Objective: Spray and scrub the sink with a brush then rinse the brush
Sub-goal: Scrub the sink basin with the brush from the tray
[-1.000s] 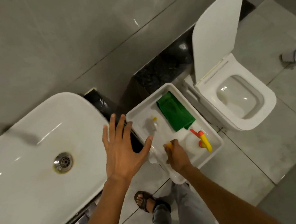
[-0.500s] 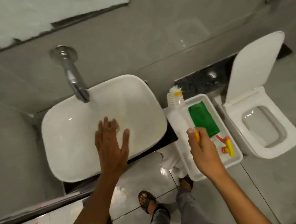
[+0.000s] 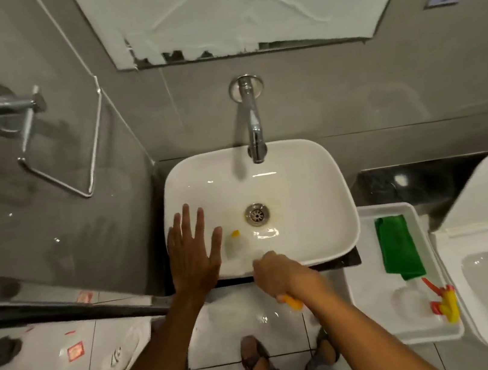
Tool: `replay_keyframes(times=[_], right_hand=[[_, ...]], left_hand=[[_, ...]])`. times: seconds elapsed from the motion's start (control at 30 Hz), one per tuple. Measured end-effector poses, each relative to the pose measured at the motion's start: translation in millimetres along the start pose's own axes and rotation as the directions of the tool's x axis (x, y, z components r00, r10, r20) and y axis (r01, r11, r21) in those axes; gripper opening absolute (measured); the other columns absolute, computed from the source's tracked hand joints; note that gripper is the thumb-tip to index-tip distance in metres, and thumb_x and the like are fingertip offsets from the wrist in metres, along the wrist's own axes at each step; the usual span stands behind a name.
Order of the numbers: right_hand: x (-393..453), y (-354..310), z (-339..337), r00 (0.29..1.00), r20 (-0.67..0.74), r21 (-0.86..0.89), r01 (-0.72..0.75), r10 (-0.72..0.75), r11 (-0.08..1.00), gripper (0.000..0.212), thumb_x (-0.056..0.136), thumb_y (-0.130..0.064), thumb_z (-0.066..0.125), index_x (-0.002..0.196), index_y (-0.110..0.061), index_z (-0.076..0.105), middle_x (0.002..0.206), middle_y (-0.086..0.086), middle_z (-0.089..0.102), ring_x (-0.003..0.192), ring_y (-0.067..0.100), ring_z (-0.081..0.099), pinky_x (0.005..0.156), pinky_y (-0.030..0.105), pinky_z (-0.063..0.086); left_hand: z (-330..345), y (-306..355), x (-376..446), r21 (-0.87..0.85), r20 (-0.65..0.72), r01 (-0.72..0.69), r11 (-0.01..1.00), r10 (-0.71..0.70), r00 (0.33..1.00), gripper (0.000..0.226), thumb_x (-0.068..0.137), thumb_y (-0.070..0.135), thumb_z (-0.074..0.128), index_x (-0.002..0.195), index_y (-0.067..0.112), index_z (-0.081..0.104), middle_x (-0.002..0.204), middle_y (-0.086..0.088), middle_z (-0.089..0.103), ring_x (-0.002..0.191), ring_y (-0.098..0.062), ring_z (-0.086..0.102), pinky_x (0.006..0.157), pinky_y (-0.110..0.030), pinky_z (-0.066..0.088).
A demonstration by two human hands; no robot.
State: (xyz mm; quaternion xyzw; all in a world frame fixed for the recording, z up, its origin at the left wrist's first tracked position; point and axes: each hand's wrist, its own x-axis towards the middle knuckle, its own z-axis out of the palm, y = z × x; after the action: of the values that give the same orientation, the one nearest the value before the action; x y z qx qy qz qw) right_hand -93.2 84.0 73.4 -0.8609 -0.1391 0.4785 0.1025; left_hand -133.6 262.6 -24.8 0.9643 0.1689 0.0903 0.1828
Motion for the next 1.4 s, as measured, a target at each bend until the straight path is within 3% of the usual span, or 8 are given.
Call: replay_keyframes(times=[0.07, 0.2, 0.43, 0.57, 0.73, 0.93, 1.1, 1.4], right_hand=[[16, -22, -21, 0.999, 0.031, 0.029, 0.006, -0.007, 1.0, 0.036, 0.101, -0.003, 0.04, 0.125, 0.003, 0.065, 0.102, 0.022, 0.07, 0.084, 0.032, 0.067, 0.059, 0.033, 0.049], [44, -11, -58, 0.971, -0.185, 0.123, -0.129, 0.15, 0.984, 0.043, 0.105, -0.006, 0.036, 0.143, 0.002, 0.055, 0.148, 0.022, 0.055, 0.131, 0.038, 0.062, 0.107, 0.042, 0.053], [-1, 0, -2, 0.978, 0.062, -0.021, -0.2, 0.201, 0.98, 0.036, 0.099, -0.003, 0.05, 0.132, 0.005, 0.063, 0.135, 0.025, 0.064, 0.123, 0.038, 0.066, 0.077, 0.03, 0.044], [25, -45, 6, 0.99, -0.065, 0.182, -0.11, 0.124, 0.977, 0.038, 0.108, -0.016, 0.039, 0.137, 0.001, 0.056, 0.141, 0.024, 0.054, 0.129, 0.038, 0.059, 0.095, 0.038, 0.051], [50, 20, -51, 0.893, -0.286, 0.255, -0.278, 0.347, 0.926, 0.046, 0.109, -0.015, 0.035, 0.151, 0.004, 0.033, 0.153, 0.021, 0.047, 0.141, 0.036, 0.052, 0.113, 0.04, 0.041], [-28, 55, -40, 0.944, -0.021, -0.115, -0.328, 0.328, 0.938, 0.038, 0.107, -0.008, 0.044, 0.141, 0.006, 0.052, 0.142, 0.025, 0.056, 0.131, 0.038, 0.058, 0.103, 0.04, 0.049], [-2, -25, -19, 0.989, 0.078, 0.107, -0.134, 0.126, 0.985, 0.037, 0.109, -0.01, 0.034, 0.134, 0.003, 0.058, 0.141, 0.028, 0.053, 0.132, 0.043, 0.055, 0.1, 0.04, 0.048], [86, -9, -71, 0.86, -0.389, 0.313, -0.214, 0.331, 0.925, 0.044, 0.111, -0.023, 0.034, 0.146, 0.002, 0.037, 0.146, 0.021, 0.055, 0.136, 0.039, 0.056, 0.109, 0.043, 0.044]], left_hand=[[2, -2, 1, -0.028, -0.027, 0.015, 0.999, -0.016, 1.0, 0.077, 0.11, 0.067, 0.019, 0.17, 0.021, 0.034, 0.181, -0.007, 0.022, 0.168, -0.033, 0.023, 0.132, -0.058, 0.027], [6, -2, 0, -0.076, -0.055, 0.039, 0.996, -0.044, 0.998, 0.077, 0.11, 0.068, 0.023, 0.165, 0.018, 0.043, 0.179, -0.006, 0.03, 0.167, -0.03, 0.026, 0.133, -0.056, 0.028], [10, -5, 1, -0.087, -0.108, 0.02, 0.996, -0.029, 0.994, 0.075, 0.11, 0.067, 0.029, 0.162, 0.018, 0.049, 0.176, -0.007, 0.037, 0.165, -0.032, 0.032, 0.13, -0.055, 0.034], [10, -5, 0, -0.095, -0.107, 0.034, 0.995, -0.044, 0.993, 0.077, 0.109, 0.069, 0.029, 0.161, 0.017, 0.05, 0.175, -0.007, 0.04, 0.163, -0.033, 0.036, 0.128, -0.056, 0.037], [9, -4, 1, -0.111, -0.08, 0.064, 0.992, -0.073, 0.994, 0.08, 0.107, 0.072, 0.027, 0.159, 0.017, 0.053, 0.174, -0.007, 0.041, 0.162, -0.034, 0.039, 0.127, -0.058, 0.039], [8, -5, 1, -0.145, -0.05, 0.077, 0.986, -0.085, 0.995, 0.084, 0.105, 0.076, 0.026, 0.157, 0.018, 0.055, 0.174, -0.004, 0.041, 0.161, -0.033, 0.041, 0.124, -0.058, 0.043], [7, -6, 2, -0.16, -0.051, 0.072, 0.985, -0.081, 0.995, 0.083, 0.105, 0.075, 0.028, 0.158, 0.016, 0.054, 0.174, -0.005, 0.041, 0.16, -0.034, 0.042, 0.123, -0.057, 0.043], [7, -5, 3, -0.155, -0.001, 0.107, 0.982, -0.109, 0.994, 0.084, 0.103, 0.078, 0.028, 0.154, 0.018, 0.055, 0.173, -0.004, 0.041, 0.158, -0.033, 0.044, 0.121, -0.059, 0.046]])
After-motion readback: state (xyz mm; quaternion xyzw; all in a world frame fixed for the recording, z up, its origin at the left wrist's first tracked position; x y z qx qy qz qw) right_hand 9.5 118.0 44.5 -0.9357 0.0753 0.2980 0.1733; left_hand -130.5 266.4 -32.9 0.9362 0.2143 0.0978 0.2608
